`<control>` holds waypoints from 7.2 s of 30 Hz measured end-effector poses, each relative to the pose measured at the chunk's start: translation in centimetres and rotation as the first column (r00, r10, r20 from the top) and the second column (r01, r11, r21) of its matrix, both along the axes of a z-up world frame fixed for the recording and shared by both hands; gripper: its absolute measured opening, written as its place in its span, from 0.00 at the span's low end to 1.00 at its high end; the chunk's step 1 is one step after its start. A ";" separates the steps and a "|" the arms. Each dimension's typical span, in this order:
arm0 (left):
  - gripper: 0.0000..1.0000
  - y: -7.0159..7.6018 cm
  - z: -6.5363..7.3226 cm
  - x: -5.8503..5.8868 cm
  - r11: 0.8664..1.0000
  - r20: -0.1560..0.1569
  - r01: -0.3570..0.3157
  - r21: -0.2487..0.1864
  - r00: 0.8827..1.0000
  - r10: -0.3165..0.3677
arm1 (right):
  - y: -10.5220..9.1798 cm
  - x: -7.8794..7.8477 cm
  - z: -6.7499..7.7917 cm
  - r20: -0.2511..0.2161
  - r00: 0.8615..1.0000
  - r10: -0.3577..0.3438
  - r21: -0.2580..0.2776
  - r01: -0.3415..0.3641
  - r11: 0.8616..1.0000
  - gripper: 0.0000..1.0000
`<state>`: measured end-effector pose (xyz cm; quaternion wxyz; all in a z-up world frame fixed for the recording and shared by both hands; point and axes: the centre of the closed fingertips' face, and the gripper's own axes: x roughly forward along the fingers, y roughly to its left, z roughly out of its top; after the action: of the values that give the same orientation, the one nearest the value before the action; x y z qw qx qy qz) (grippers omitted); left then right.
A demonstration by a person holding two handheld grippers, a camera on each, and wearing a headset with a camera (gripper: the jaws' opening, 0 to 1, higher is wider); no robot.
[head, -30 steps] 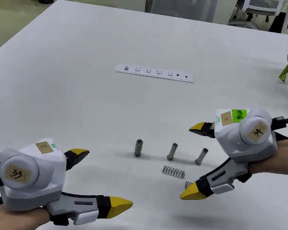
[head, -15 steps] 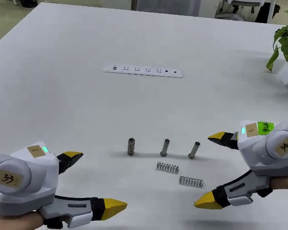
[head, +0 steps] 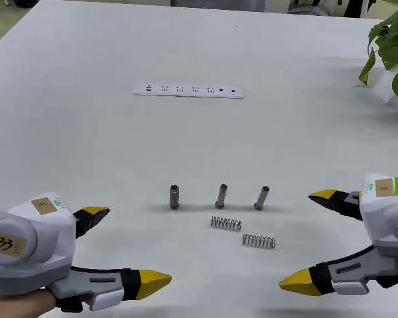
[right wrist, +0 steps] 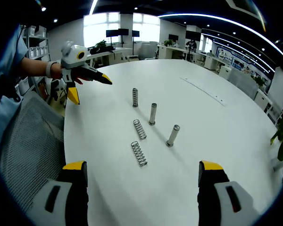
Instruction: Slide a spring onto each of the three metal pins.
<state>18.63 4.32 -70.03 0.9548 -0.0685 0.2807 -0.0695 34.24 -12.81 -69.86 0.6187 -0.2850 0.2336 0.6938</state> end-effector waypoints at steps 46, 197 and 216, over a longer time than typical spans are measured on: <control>0.40 -7.0 -3.1 11.5 0.884 -0.320 0.427 0.192 0.879 -0.355 | -4.4 -0.9 -1.0 -0.099 0.977 -0.189 0.068 0.196 0.978 0.98; 0.10 -11.9 2.7 2.0 0.871 0.040 0.475 0.130 0.875 -0.483 | 5.2 -12.6 4.6 -0.240 0.897 0.370 0.045 -0.370 0.928 0.12; 0.09 -12.8 2.7 2.8 0.866 0.033 0.487 0.116 0.869 -0.493 | 5.1 -13.0 5.6 -0.081 0.889 0.452 -0.018 -0.454 0.891 0.12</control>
<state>21.47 -8.52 -67.29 0.9163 0.0571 0.2627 -0.2967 21.26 -7.74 -64.26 0.4255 -0.3170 0.1963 0.8246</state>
